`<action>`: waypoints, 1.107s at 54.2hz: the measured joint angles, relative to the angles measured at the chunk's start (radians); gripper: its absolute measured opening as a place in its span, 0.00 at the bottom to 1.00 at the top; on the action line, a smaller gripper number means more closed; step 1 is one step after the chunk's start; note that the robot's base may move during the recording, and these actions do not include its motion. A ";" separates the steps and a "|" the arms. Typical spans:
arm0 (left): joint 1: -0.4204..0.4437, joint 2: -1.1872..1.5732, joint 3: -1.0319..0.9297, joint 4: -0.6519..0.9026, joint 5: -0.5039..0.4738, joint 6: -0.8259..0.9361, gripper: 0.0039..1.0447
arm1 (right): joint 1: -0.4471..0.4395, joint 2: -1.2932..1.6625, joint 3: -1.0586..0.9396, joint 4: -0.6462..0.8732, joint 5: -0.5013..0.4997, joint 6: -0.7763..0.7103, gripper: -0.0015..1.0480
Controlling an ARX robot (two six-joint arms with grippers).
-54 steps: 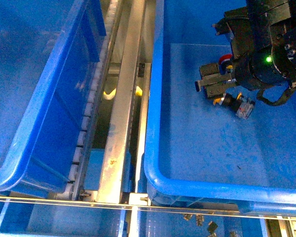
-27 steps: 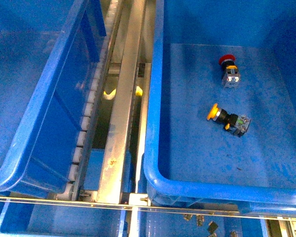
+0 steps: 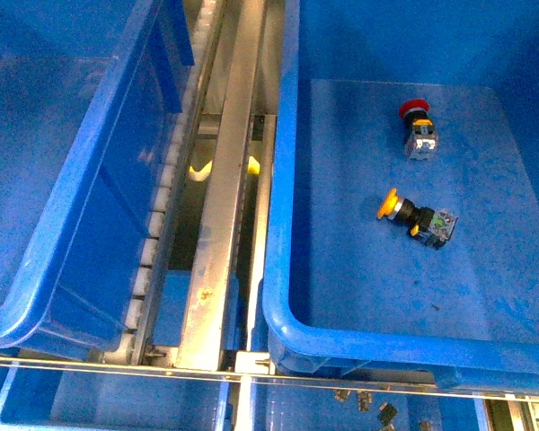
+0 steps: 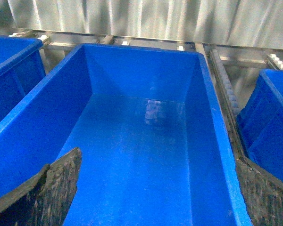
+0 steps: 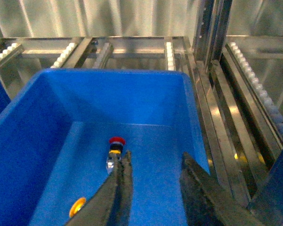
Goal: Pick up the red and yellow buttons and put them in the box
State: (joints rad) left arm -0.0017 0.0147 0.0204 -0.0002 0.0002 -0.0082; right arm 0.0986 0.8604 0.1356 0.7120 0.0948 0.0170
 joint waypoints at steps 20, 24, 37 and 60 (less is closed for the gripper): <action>0.000 0.000 0.000 0.000 0.000 0.000 0.93 | -0.096 -0.245 -0.108 -0.122 -0.093 -0.013 0.03; 0.000 0.000 0.000 0.000 0.000 0.000 0.93 | -0.096 -0.264 -0.114 -0.129 -0.092 -0.013 0.03; 0.000 0.000 0.000 0.000 0.000 0.000 0.93 | -0.097 -0.399 -0.114 -0.253 -0.093 -0.014 0.03; 0.000 0.000 0.000 0.000 0.000 0.000 0.93 | -0.097 -0.596 -0.114 -0.447 -0.093 -0.014 0.03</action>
State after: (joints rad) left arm -0.0017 0.0147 0.0204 -0.0002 0.0002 -0.0078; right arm 0.0021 0.2642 0.0212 0.2653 0.0017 0.0032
